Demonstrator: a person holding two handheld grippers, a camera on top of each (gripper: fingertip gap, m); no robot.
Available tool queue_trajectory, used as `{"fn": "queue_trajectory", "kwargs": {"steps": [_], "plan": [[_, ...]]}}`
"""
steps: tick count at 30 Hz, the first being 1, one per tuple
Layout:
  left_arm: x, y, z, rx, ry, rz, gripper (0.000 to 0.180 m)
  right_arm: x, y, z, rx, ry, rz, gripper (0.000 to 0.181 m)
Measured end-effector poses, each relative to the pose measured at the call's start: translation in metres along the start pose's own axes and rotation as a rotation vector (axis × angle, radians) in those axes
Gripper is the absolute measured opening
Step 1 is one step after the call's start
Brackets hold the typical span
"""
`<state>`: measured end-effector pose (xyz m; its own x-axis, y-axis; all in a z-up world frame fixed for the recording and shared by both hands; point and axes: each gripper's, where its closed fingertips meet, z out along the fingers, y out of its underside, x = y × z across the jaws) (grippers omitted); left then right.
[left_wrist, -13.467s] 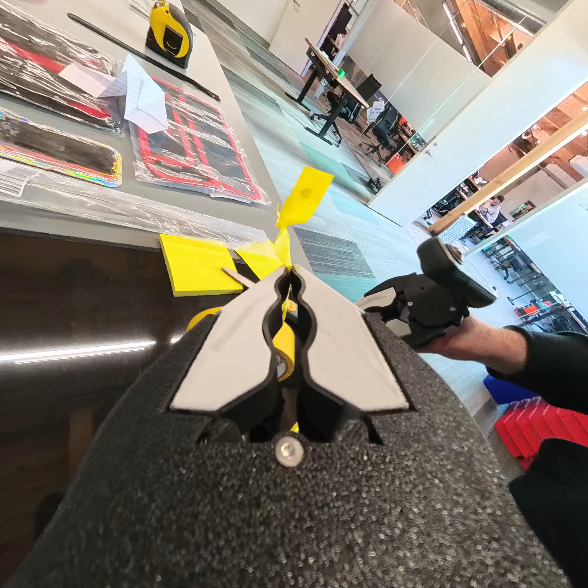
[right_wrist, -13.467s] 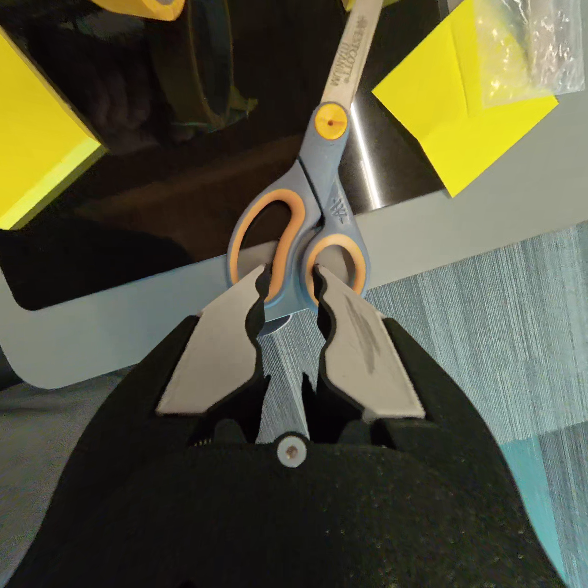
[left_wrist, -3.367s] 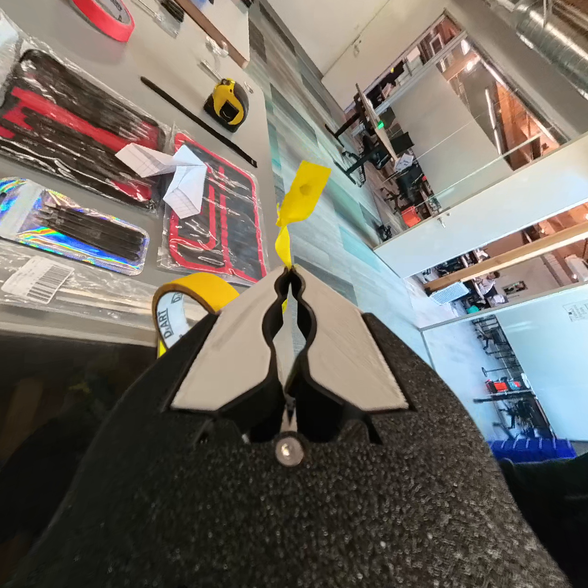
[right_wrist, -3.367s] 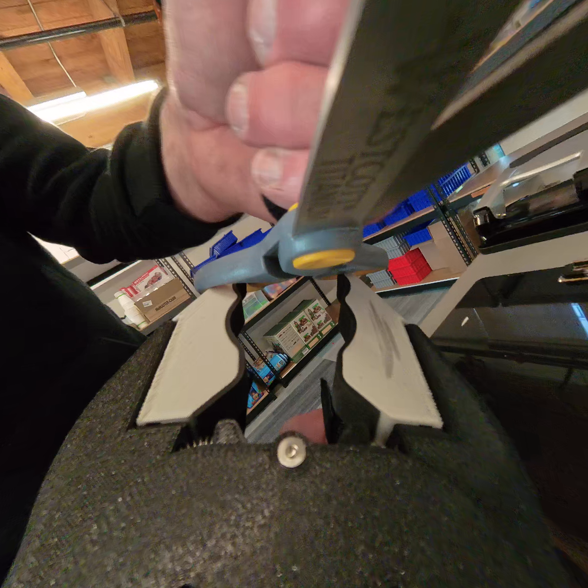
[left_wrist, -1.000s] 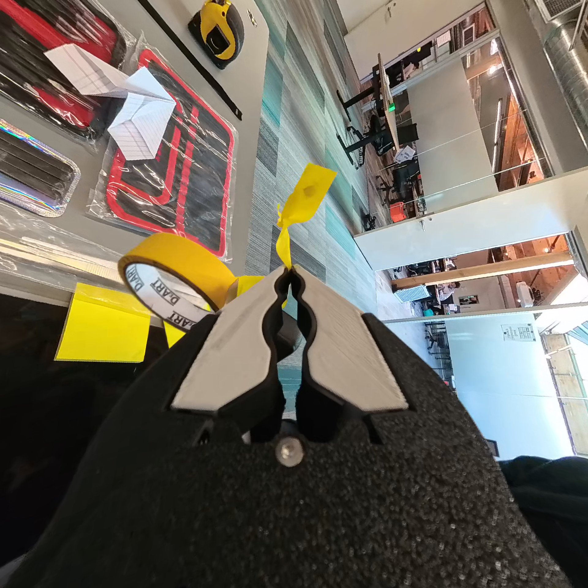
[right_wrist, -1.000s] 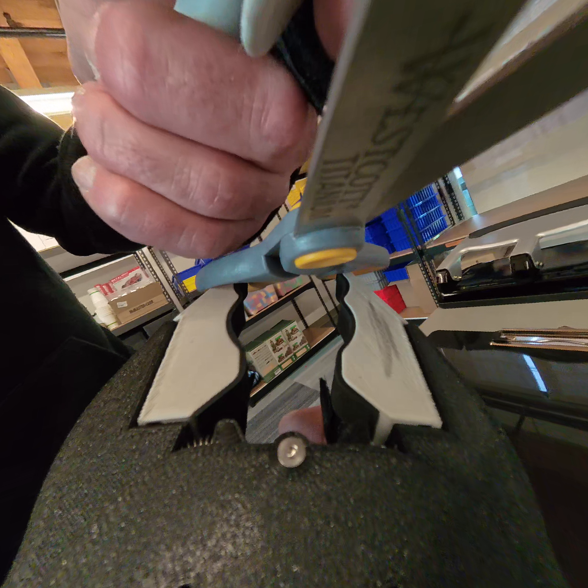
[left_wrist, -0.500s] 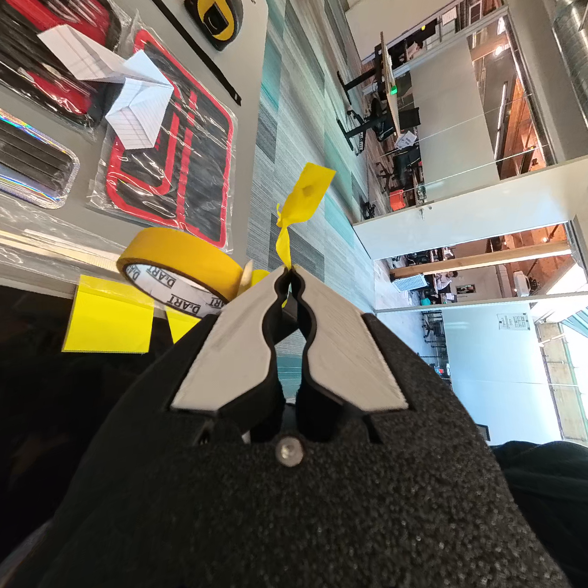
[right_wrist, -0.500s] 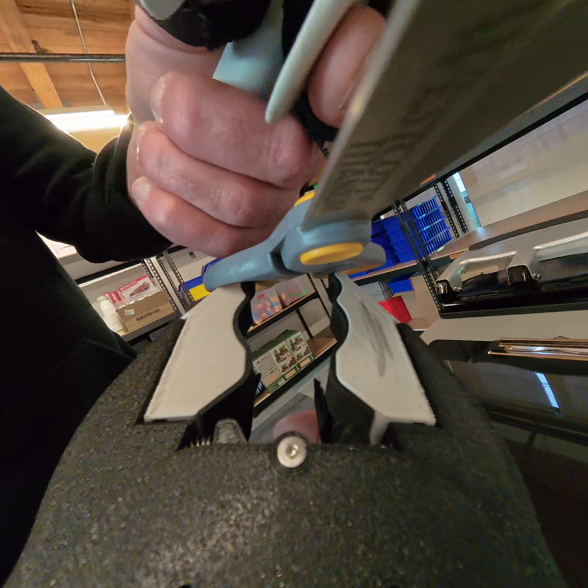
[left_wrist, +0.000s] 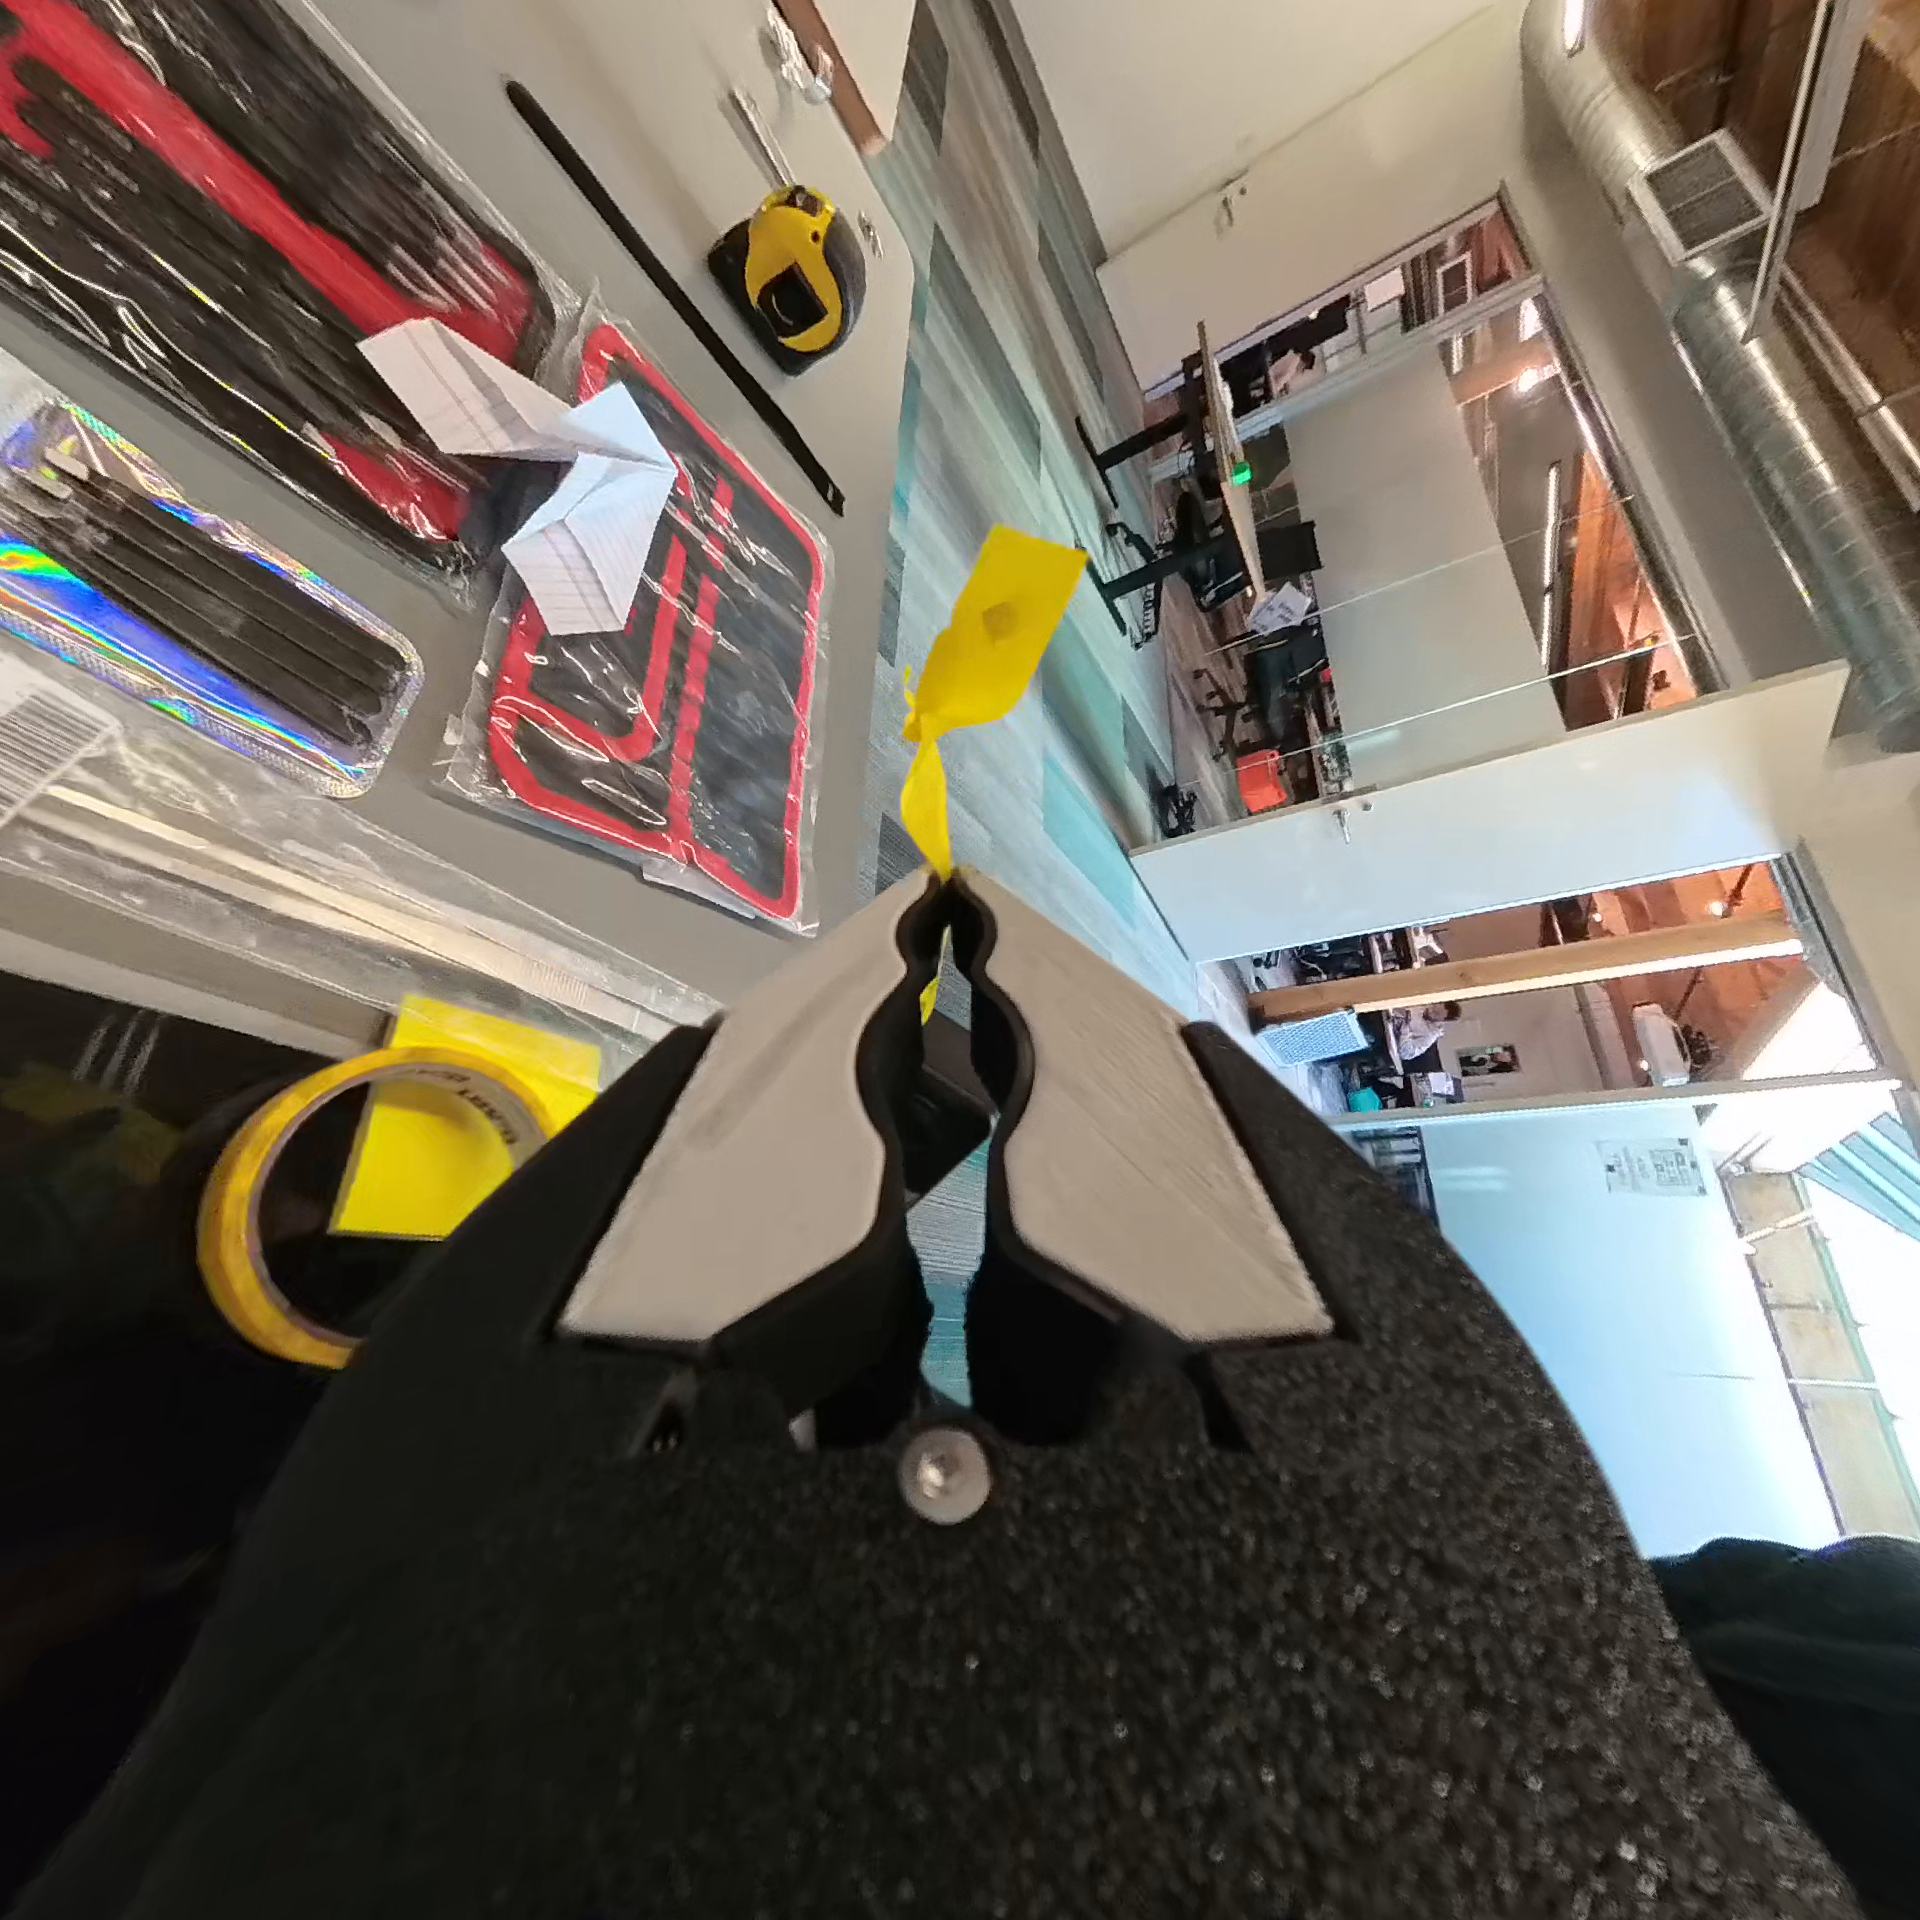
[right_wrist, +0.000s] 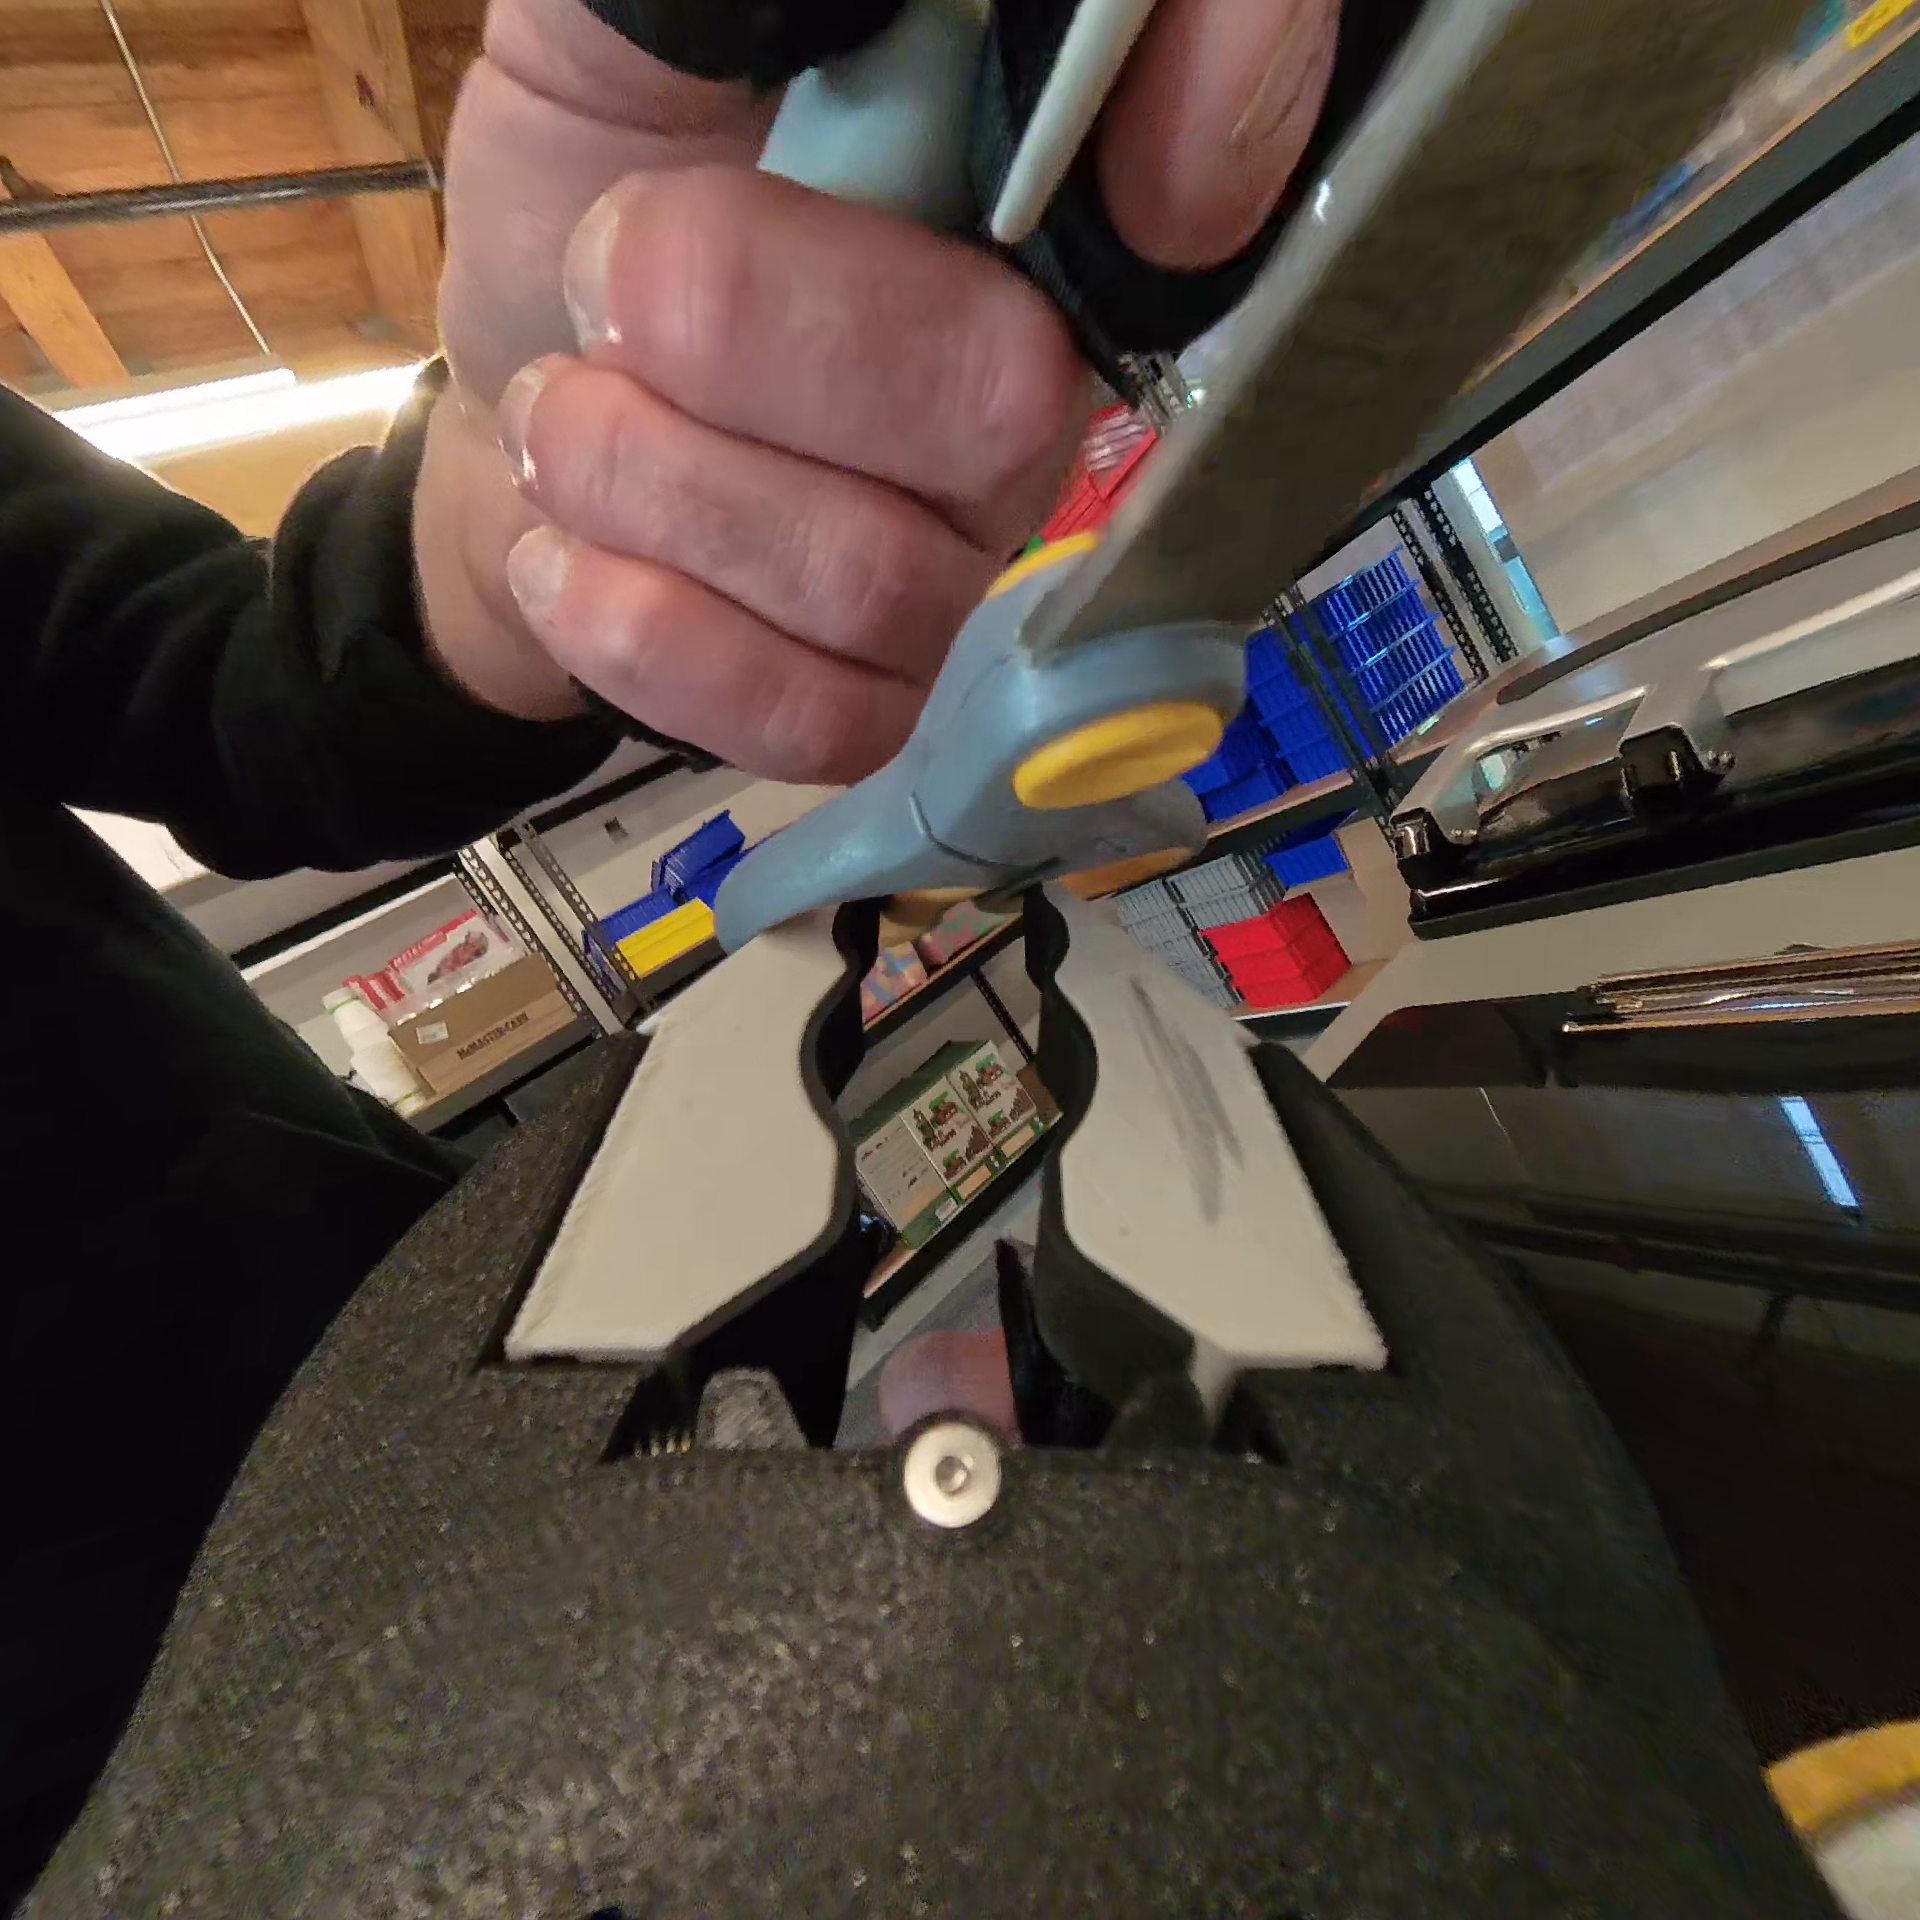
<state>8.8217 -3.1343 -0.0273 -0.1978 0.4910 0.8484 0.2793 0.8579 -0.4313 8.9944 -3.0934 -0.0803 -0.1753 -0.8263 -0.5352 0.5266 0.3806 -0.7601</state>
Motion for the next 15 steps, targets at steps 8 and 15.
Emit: {"fn": "queue_trajectory", "kwargs": {"steps": [8, 15], "plan": [[-0.001, -0.008, -0.004, 0.039, 0.015, -0.007, 0.0, -0.01, 0.008, 0.011, -0.039, -0.009, -0.046, 0.044], [-0.036, 0.003, -0.008, -0.004, -0.051, 0.0, 0.0, -0.005, 0.027, 0.006, -0.144, 0.052, -0.012, 0.035]]}}
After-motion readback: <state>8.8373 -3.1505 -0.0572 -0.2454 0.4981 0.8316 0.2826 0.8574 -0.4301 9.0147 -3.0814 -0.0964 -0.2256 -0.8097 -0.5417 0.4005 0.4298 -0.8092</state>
